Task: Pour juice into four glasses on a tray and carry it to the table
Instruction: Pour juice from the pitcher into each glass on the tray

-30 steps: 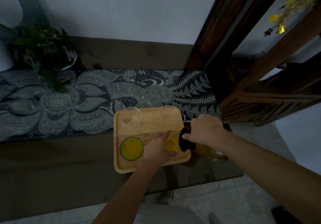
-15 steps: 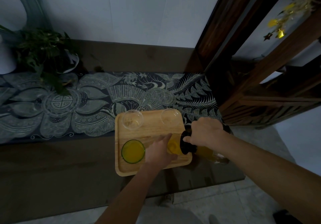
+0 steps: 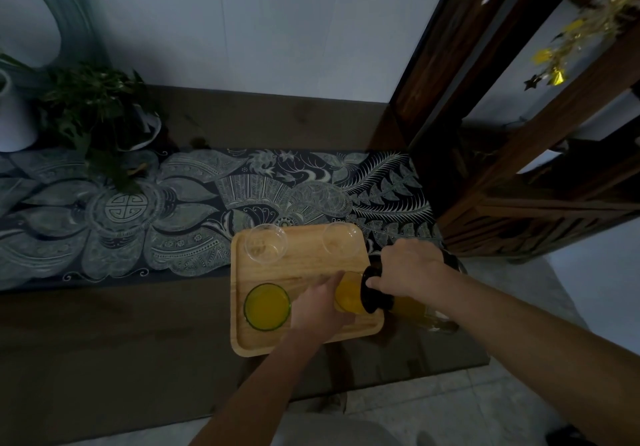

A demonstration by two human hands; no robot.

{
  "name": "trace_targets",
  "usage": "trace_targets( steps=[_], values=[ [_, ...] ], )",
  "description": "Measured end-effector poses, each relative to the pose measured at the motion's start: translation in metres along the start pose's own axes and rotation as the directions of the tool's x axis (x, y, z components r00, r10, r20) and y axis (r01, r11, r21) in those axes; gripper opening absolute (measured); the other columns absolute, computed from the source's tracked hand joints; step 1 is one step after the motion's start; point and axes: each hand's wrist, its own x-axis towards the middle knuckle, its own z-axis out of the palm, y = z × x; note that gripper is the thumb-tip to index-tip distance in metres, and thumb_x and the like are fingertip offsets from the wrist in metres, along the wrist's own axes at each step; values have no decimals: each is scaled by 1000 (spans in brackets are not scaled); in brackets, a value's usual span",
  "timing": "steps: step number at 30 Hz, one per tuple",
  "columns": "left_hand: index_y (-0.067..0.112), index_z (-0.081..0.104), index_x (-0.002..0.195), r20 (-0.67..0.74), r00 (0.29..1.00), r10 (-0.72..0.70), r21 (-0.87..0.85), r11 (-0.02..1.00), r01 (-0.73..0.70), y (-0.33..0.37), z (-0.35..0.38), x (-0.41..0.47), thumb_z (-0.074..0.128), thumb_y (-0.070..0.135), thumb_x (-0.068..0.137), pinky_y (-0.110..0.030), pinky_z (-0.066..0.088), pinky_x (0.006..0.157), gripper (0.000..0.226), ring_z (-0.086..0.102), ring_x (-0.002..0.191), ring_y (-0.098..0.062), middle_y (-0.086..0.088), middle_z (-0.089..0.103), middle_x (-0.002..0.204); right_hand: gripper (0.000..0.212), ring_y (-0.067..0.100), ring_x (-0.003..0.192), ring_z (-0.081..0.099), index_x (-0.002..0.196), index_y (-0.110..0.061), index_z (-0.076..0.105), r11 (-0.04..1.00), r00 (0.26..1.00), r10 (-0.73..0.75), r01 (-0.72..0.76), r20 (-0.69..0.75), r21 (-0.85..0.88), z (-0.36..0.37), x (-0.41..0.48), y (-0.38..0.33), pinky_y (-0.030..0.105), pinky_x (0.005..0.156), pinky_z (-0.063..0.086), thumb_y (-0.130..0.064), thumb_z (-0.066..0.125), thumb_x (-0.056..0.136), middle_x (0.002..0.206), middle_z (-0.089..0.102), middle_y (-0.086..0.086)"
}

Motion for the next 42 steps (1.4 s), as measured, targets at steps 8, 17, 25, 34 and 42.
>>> trace_targets(
  steps=[8, 17, 25, 34, 42],
  values=[
    [39, 28, 152, 9, 1000, -10, -8, 1000, 10, 0, 1, 0, 81, 51, 69, -43, 55, 91, 99, 57, 126, -26, 6, 47, 151, 66, 29, 112, 60, 125, -16, 59, 1000, 1000, -3, 3, -5, -16, -6, 0, -1, 37, 75, 44, -72, 53, 89, 123, 61, 8],
    [38, 27, 153, 12, 1000, -3, -7, 1000, 3, 0, -1, -2, 80, 51, 71, -43, 55, 92, 99, 56, 128, -26, 5, 48, 150, 70, 31, 116, 59, 131, -16, 57, 999, 1000, 10, -10, -3, -40, -12, 0, -7, 39, 76, 44, -73, 51, 90, 130, 58, 10],
    [38, 27, 153, 12, 1000, -2, -9, 1000, 2, 0, -2, -3, 79, 53, 71, -42, 56, 87, 98, 58, 123, -26, 4, 51, 146, 70, 30, 116, 58, 132, -17, 56, 997, 1000, 21, -21, 0, -73, -19, -4, -6, 39, 77, 44, -73, 51, 90, 130, 57, 10],
    [38, 29, 152, 9, 1000, -1, -22, 1000, 1, -1, -4, -4, 80, 49, 72, -42, 56, 86, 96, 60, 120, -28, 2, 53, 144, 70, 31, 114, 59, 132, -17, 58, 994, 999, 41, -41, 1, -101, -27, -10, -6, 39, 74, 43, -72, 50, 91, 129, 58, 11],
    [38, 28, 152, 14, 1000, 1, -3, 1000, -1, -1, -4, -3, 79, 52, 71, -44, 56, 89, 98, 59, 122, -29, 2, 51, 146, 68, 30, 114, 59, 132, -16, 58, 994, 999, 47, -47, -4, -95, -29, -15, -7, 39, 75, 43, -71, 50, 92, 126, 59, 9]
  ],
)
